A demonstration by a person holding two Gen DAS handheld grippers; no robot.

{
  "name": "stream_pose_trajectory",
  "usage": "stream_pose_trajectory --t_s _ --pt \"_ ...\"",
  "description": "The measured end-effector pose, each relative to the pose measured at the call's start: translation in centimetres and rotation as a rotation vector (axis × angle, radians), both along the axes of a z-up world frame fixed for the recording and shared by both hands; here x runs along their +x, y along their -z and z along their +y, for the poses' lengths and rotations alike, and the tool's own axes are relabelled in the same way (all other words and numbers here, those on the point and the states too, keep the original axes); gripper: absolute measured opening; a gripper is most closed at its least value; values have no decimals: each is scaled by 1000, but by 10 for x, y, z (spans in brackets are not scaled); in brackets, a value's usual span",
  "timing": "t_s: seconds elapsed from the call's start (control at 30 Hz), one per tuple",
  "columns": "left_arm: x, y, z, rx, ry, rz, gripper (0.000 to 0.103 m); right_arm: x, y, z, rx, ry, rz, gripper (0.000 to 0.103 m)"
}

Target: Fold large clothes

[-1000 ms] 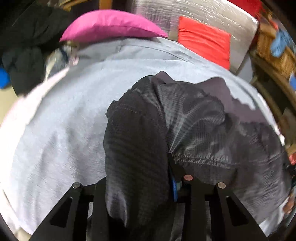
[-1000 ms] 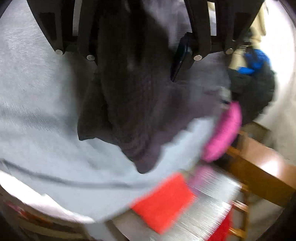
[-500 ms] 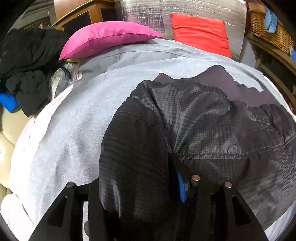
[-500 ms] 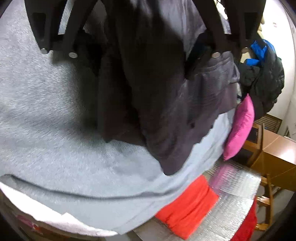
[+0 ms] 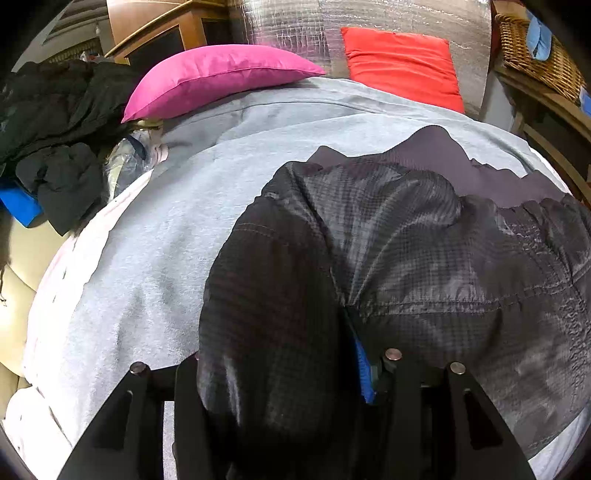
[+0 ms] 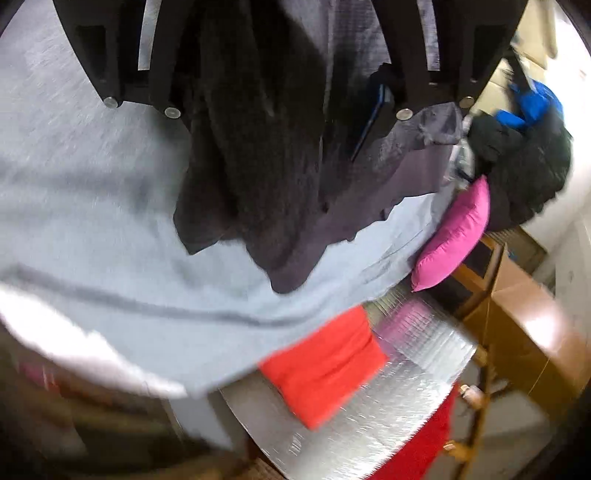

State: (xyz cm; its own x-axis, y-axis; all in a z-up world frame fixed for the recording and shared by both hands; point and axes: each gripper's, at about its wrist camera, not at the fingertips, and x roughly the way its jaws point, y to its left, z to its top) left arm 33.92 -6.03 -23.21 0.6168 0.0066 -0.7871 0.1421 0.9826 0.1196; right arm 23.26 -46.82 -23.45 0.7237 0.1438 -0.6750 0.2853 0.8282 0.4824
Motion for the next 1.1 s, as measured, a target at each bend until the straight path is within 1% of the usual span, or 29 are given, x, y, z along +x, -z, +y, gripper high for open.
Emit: stream_pose_trajectory --t_s 0.03,0.07,0.1,0.17,0.23,0.33,0.37,0.4,0.5,0.53,0.57,0.6,0.63,0.67,0.7,0.77,0.8,0.83,0.87,0.93,1.0,1.07,1.1 --pt "-1 0 -1 7 -2 -2 55 4 10 -1 -18 14 48 68" --pt "-1 1 -2 18 -6 -6 59 8 20 -4 -14 16 98 68" --pt "0 2 -3 29 -8 -9 61 12 33 -11 38 19 137 68" --pt "0 4 -4 57 -15 -14 69 10 37 -25 153 39 126 70" --pt "-1 4 -3 52 -22 -12 70 6 32 -31 173 60 119 71" --pt "-6 -2 5 23 -38 -8 70 -10 15 -35 158 121 90 74" --pt "-8 -5 9 22 -47 -18 70 -17 8 -36 142 136 71 76" --pt "-14 -11 14 28 -64 -48 70 -27 -2 -38 112 159 38 77" --pt "-35 -30 23 72 -107 -157 70 -54 -30 -46 29 222 -86 83" --pt "-47 -37 26 88 -121 -210 71 -65 -40 -45 -10 240 -140 85" --pt "-59 -42 28 99 -133 -249 75 -78 -49 -42 -55 247 -189 86" --pt "-67 -45 30 102 -141 -271 78 -92 -55 -38 -95 247 -225 86" --pt "-76 -47 30 97 -147 -284 82 -97 -58 -33 -109 244 -241 86" --pt "-85 -47 31 83 -150 -290 82 -107 -60 -26 -105 226 -259 86" --pt "-97 -47 30 56 -148 -283 82 -115 -60 -19 -75 194 -273 86" --pt "-115 -44 28 -17 -129 -246 83 -128 -56 -5 53 101 -294 86" --pt "-122 -39 29 -84 -99 -209 83 -135 -50 2 153 47 -312 86" --pt "-129 -32 29 -156 -68 -162 83 -136 -45 7 206 20 -316 86" --pt "-132 -25 29 -212 -52 -112 83 -140 -37 16 268 -16 -306 86" --pt "-129 -11 32 -286 -45 -25 83 -141 -23 30 331 -59 -257 86" --pt "-119 -1 34 -341 -55 57 83 -134 -9 35 391 -78 -196 86" --pt "-112 3 39 -394 -90 106 83 -123 12 35 490 -77 -108 86" --pt "-109 4 45 -439 -110 115 83 -120 21 33 527 -65 -78 86"
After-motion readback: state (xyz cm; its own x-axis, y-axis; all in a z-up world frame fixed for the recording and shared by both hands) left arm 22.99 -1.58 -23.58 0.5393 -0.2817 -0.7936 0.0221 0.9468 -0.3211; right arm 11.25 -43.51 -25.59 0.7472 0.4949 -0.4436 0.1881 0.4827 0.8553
